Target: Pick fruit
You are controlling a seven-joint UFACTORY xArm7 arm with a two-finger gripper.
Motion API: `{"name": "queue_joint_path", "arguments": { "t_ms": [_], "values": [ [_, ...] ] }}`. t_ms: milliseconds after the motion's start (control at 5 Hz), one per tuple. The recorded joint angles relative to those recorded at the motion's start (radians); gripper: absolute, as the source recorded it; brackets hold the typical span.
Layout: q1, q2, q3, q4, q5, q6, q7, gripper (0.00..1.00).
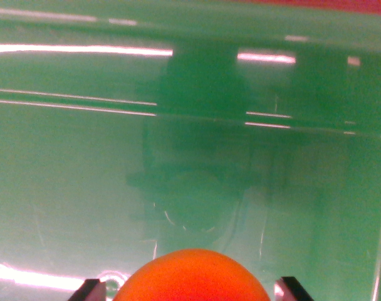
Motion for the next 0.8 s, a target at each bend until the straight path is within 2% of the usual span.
{"name": "queue_joint_path", "arguments": {
  "t_ms": [200,400,600,800],
  "values": [
    [0.0005,-0.014,0.000,0.030,-0.0008,0.045,0.000,1.00],
    [0.0005,-0.014,0.000,0.030,-0.0008,0.045,0.000,1.00],
    [0.0009,-0.029,0.000,0.061,-0.0016,0.090,0.000,1.00],
    [0.0009,-0.029,0.000,0.061,-0.0016,0.090,0.000,1.00]
  ]
}}
